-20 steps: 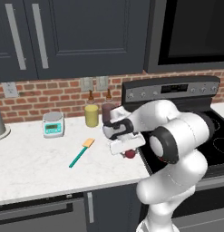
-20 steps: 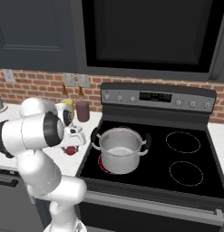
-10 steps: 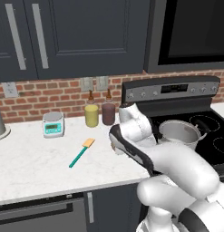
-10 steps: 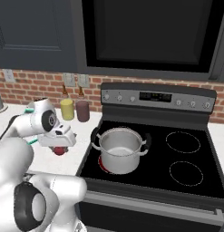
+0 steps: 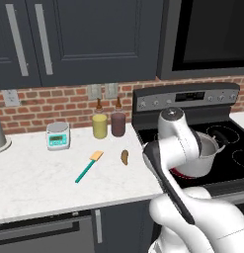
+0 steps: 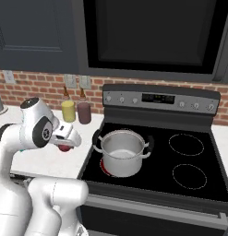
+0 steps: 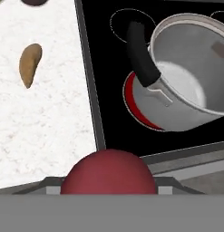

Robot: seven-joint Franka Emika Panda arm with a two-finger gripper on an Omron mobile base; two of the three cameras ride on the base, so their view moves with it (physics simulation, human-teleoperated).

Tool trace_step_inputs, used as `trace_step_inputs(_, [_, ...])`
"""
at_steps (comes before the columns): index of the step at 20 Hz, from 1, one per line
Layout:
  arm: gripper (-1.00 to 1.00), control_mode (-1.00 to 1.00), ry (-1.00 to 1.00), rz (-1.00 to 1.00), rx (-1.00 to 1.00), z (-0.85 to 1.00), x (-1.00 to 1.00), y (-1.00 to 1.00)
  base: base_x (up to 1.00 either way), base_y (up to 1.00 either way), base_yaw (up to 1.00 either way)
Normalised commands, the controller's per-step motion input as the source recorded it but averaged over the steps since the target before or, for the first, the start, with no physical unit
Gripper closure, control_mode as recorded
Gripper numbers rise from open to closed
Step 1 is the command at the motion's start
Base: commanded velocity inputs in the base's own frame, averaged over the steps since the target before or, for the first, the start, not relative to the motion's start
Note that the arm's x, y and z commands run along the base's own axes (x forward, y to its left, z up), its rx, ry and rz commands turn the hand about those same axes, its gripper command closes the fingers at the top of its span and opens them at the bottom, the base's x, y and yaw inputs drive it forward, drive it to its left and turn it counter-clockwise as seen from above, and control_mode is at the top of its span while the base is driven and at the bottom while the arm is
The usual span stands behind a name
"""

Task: Put the tomato and sweet potato in the pot. Retrieve the spatula and lightly stir the vegetables in the pot.

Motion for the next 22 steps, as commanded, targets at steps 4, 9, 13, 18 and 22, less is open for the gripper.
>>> trace_step_inputs(4, [1.0, -1.0, -0.2, -0.04, 0.01, 0.74, -0.01, -0.73, 0.0, 0.0, 0.0])
trace_step_inputs(9, [1.0, -1.0, -0.09, -0.05, 0.02, 0.51, 0.07, -0.8, 0.0, 0.0, 0.0])
trace_step_inputs(13, [1.0, -1.0, -0.02, -0.02, 0.01, 0.1, 0.26, -0.92, 0.0, 0.0, 0.0])
trace_step_inputs(18, [1.0, -1.0, 0.0, 0.0, 0.0, -0.02, 0.37, -0.8, 0.0, 0.0, 0.0])
trace_step_inputs(22, [1.0, -1.0, 0.03, 0.0, 0.0, -0.27, 0.53, -0.5, 0.0, 0.0, 0.0])
